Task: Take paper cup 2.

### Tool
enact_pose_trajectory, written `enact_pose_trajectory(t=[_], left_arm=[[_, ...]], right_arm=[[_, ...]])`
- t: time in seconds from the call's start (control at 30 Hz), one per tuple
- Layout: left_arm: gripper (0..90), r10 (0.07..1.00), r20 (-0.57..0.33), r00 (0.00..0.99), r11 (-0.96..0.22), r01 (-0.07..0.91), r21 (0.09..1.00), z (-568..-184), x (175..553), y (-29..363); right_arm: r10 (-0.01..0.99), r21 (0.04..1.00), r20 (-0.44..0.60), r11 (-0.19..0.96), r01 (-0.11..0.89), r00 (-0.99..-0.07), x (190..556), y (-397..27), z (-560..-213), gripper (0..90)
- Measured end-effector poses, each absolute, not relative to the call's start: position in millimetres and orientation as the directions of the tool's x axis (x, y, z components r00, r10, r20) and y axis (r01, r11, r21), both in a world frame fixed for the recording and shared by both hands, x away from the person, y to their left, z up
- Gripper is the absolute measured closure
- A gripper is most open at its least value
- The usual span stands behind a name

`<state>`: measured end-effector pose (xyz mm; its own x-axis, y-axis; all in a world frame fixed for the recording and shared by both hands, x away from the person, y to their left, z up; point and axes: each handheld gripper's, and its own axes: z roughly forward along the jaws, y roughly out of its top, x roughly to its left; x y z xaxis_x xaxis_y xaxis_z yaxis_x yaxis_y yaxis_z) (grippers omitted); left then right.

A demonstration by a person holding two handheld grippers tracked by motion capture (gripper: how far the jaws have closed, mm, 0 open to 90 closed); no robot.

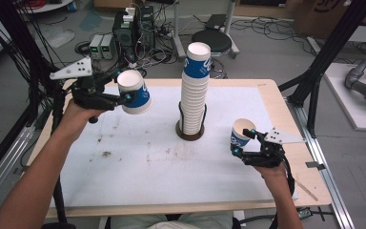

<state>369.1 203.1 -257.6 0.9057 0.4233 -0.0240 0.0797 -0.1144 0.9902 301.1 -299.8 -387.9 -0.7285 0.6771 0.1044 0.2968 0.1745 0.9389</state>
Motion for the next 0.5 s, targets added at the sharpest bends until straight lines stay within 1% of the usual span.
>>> enact_pose_trajectory(t=[0.23, 0.3, 0.5], left_arm=[[27.3, 0.421, -0.033, 0.906, -0.122, 0.092, 0.988, -288, 360, 197], [27.3, 0.418, -0.021, 0.908, -0.138, 0.086, 0.987, -295, 358, 195], [27.3, 0.415, -0.048, 0.909, -0.113, 0.104, 0.988, -303, 358, 194]], right_arm=[[0.677, 0.938, 0.106, 0.176, 0.299, -0.729, 303, -299, -389, 19.4], [0.677, 0.937, 0.100, 0.181, 0.297, -0.729, 304, -298, -391, 19.4], [0.672, 0.936, 0.103, 0.185, 0.301, -0.734, 307, -294, -391, 19.4]])
